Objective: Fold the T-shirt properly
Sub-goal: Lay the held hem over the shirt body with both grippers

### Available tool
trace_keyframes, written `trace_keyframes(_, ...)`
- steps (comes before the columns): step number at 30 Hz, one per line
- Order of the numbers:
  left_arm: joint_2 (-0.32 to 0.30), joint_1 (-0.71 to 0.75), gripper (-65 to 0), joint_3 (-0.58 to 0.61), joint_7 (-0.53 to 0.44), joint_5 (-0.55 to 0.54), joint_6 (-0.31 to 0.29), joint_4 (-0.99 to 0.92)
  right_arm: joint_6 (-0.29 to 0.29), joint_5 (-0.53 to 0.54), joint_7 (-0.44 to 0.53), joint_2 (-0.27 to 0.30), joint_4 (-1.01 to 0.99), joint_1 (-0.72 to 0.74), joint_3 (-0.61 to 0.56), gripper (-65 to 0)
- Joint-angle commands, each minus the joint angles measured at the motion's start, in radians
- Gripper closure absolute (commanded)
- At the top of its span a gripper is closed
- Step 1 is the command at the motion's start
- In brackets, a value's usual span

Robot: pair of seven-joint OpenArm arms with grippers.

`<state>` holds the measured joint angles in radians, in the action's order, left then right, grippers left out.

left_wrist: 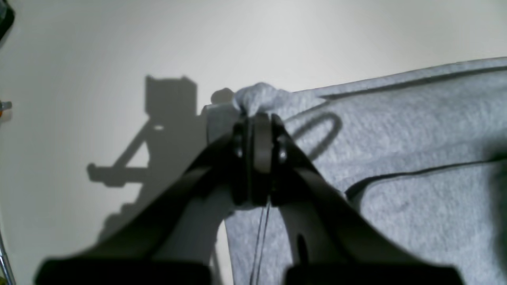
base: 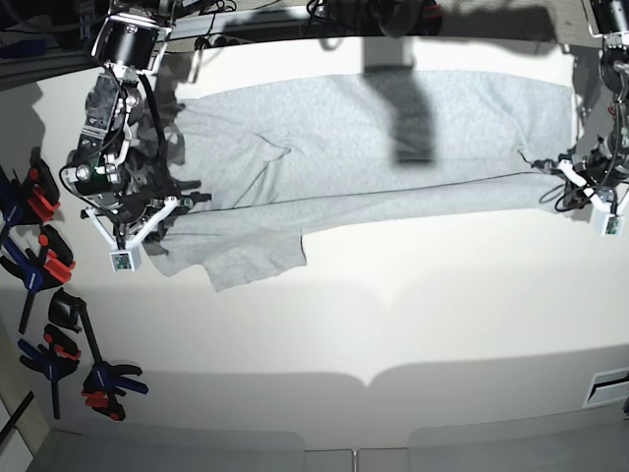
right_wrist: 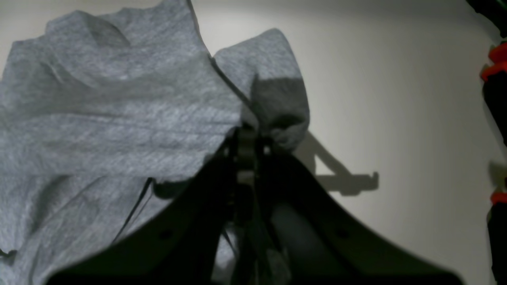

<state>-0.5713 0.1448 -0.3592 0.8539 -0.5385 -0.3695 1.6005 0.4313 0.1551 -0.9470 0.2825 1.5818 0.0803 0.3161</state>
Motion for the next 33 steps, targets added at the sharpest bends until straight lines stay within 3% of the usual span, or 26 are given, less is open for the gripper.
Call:
trace_keyframes(1, -0.022, 0.000, 0.0, -0.008, -0.017, -0.005, 0.003, 0.018, 0.008, 0.002, 0.013, 0.014, 0.021, 0.018, 0.005, 0.0)
trace_keyframes(5, -0.022, 0.036, 0.0, -0.008, -0.017, -0.005, 0.003, 0.018, 0.008, 0.004, -0.022, 0.014, 0.021, 0.018, 0.005, -0.3)
trace_keyframes(8, -0.022, 0.053, 0.0, -0.008, -0.016, -0.020, 0.003, 0.018, 0.007, 0.039, -0.018, 0.014, 0.021, 0.016, 0.005, -25.8)
trace_keyframes(10, -0.022, 0.058, 0.0, -0.008, -0.011, -0.043, 0.003, 0.018, 0.008, 0.065, 0.000, 0.014, 0.021, 0.018, 0.005, -34.2)
trace_keyframes(12, -0.022, 0.057, 0.0, -0.008, -0.011, -0.070, 0.003, 0.018, 0.007, 0.065, 0.035, 0.014, 0.021, 0.024, 0.005, -34.3)
trace_keyframes(17, -0.022, 0.057, 0.0, -0.008, -0.017, -0.076, 0.003, 0.018, 0.007, 0.063, 0.265, 0.013, 0.018, 0.052, 0.005, -34.2)
trace_keyframes(20, -0.022, 0.057, 0.0, -0.008, -0.021, -0.081, 0.003, 0.018, 0.008, 0.060, 0.282, -0.002, -0.040, 0.113, 0.004, -34.0)
trace_keyframes(24, -0.022, 0.057, 0.0, -0.008, -0.026, -0.099, 0.003, 0.018, 0.029, 0.014, 0.276, -0.023, -0.260, 0.249, 0.003, -34.0)
trace_keyframes(29, -0.022, 0.057, 0.0, -0.008, -0.025, -0.099, 0.002, 0.018, 0.149, 0.005, 0.296, -0.024, -0.614, 0.414, -0.035, -34.0)
trace_keyframes(33, -0.022, 0.057, 0.0, -0.008, -0.025, -0.099, 0.003, 0.018, 0.154, -0.059, 0.389, -0.024, -0.829, 0.493, -0.137, -34.0)
